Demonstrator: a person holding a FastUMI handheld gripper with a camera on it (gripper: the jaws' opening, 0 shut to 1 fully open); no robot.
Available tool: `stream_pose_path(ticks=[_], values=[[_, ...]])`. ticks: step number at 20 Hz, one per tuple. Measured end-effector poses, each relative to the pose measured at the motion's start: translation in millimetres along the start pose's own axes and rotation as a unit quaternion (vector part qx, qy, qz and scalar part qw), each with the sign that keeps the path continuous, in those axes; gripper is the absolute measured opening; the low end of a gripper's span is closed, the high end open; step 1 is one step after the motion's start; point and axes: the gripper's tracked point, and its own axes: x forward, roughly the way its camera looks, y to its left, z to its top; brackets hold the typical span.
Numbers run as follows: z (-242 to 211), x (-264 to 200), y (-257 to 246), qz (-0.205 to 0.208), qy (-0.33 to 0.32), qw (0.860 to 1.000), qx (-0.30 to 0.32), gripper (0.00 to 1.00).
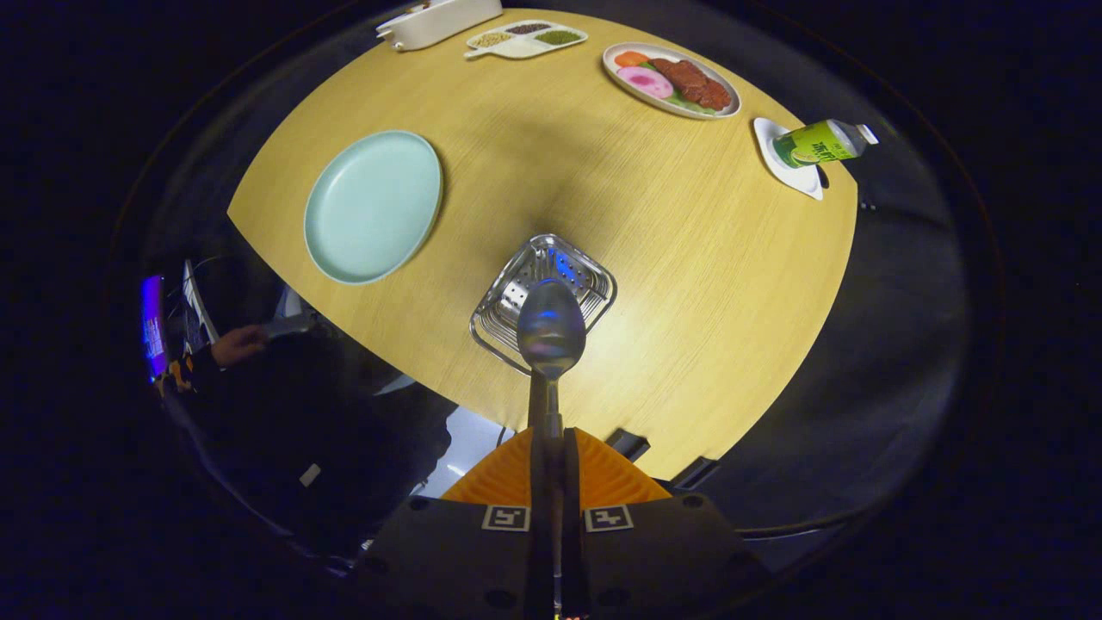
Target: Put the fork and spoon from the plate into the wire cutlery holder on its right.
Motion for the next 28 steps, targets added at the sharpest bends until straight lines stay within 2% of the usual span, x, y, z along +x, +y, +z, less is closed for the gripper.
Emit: stream_pose_path(ticks=[9, 17, 19, 20, 23, 27, 28], values=[[23, 22, -8, 0.006, 0.077, 0.997, -0.010, 0.08], [30, 28, -7, 0.006, 0.093, 0.995, -0.020, 0.14], [32, 30, -5, 0.006, 0.086, 0.996, -0.026, 0.18], [33, 30, -6, 0.004, 0.081, 0.996, -0.030, 0.28], [34, 27, -6, 0.004, 0.061, 0.998, -0.027, 0.46], [35, 21, -5, 0.012, 0.016, 1.000, -0.018, 0.48], [34, 19, -4, 0.015, 0.004, 1.000, -0.014, 0.55]])
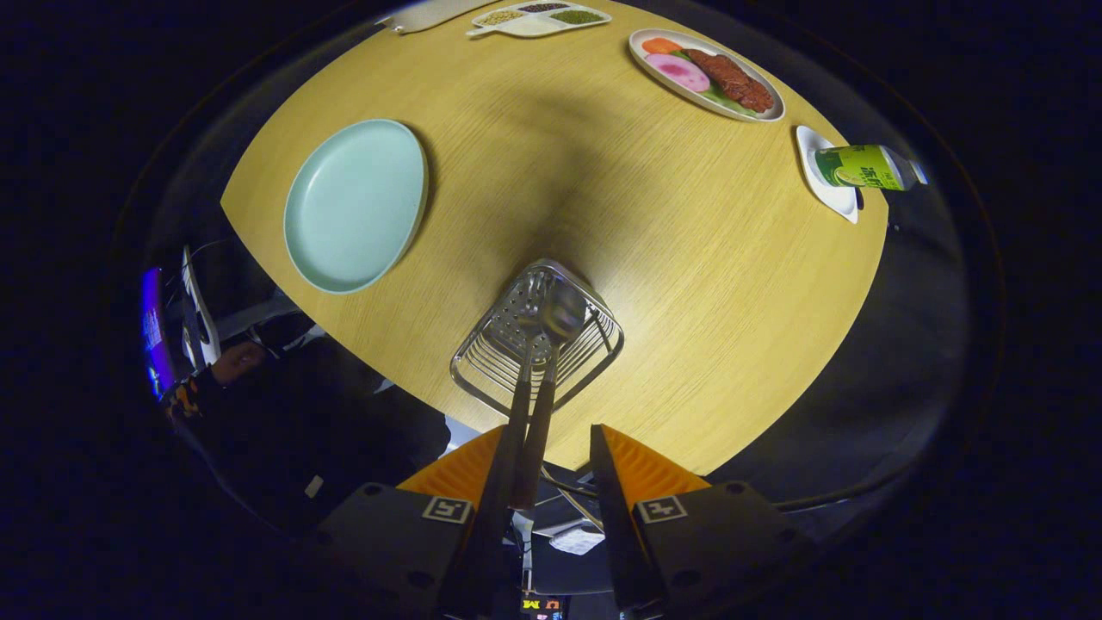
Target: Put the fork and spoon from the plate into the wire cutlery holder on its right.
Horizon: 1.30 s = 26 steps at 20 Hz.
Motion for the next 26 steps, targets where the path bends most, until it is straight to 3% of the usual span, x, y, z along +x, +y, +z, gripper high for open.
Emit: stream_pose_path(ticks=[5, 7, 8, 9, 12, 22, 26], values=[[-7, -20, 3, 0.019, -0.088, 0.995, 0.032, 0.60], [-5, -32, 1, 0.023, -0.134, 0.989, 0.052, 0.74], [-2, -38, 1, 0.026, -0.159, 0.985, 0.064, 0.97], [-3, -46, 3, 0.031, -0.181, 0.980, 0.075, 1.00], [-1, -75, 0, 0.023, -0.252, 0.963, 0.093, 0.97], [11, -173, 26, -0.032, -0.458, 0.881, 0.117, 0.98], [10, -217, 33, -0.058, -0.535, 0.831, 0.140, 0.97]])
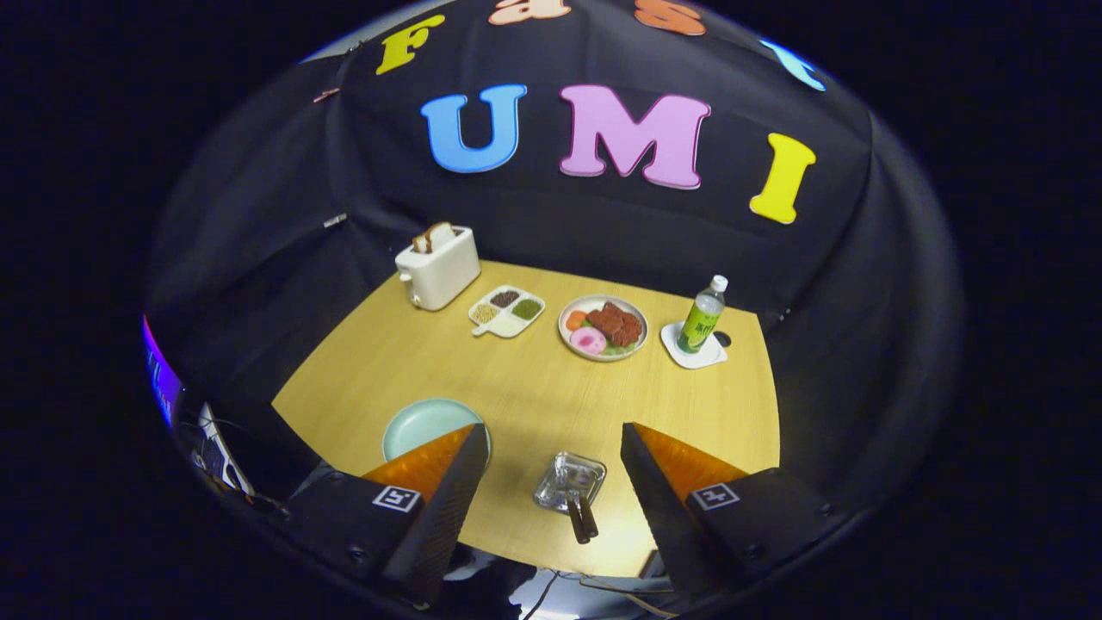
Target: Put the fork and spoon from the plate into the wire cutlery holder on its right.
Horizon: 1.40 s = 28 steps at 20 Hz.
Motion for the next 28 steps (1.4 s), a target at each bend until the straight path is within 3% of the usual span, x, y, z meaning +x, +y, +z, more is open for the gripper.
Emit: stream_pose_path(ticks=[4, 14, 28], values=[[28, -22, 4, -0.016, -0.082, 0.996, 0.010, 0.98], [67, -56, 20, -0.038, -0.220, 0.975, -0.006, 0.98], [57, -55, 0, -0.065, -0.216, 0.974, -0.010, 0.97]])
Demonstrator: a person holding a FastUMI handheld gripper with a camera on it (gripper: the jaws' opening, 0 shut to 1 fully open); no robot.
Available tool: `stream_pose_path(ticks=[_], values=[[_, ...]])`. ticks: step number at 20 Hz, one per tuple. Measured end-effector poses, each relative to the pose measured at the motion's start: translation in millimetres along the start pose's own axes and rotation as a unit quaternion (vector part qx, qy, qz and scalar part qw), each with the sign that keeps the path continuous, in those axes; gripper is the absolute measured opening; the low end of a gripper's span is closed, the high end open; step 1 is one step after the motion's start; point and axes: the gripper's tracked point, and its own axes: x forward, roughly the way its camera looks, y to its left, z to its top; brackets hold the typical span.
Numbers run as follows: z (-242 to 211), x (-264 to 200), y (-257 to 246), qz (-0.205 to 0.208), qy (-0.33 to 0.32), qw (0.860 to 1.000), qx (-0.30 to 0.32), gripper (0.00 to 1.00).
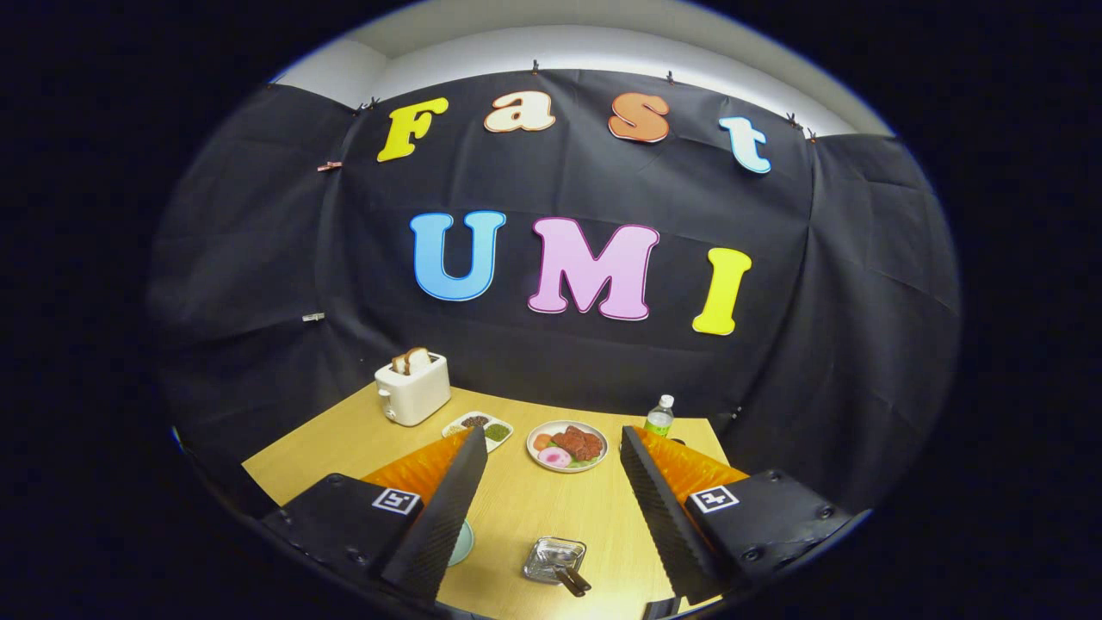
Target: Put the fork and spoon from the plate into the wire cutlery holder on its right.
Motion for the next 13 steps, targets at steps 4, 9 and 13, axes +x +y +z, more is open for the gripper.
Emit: stream_pose_path(ticks=[4, 9, 13], values=[[0.8, 1.6, 0.0, 0.002, 0.002, 1.000, -0.004, 0.97], [1.9, 2.4, -2.2, 0.002, 0.004, 1.000, -0.006, 0.97], [1.5, 1.4, -4.4, 0.000, 0.007, 1.000, -0.007, 0.97]])
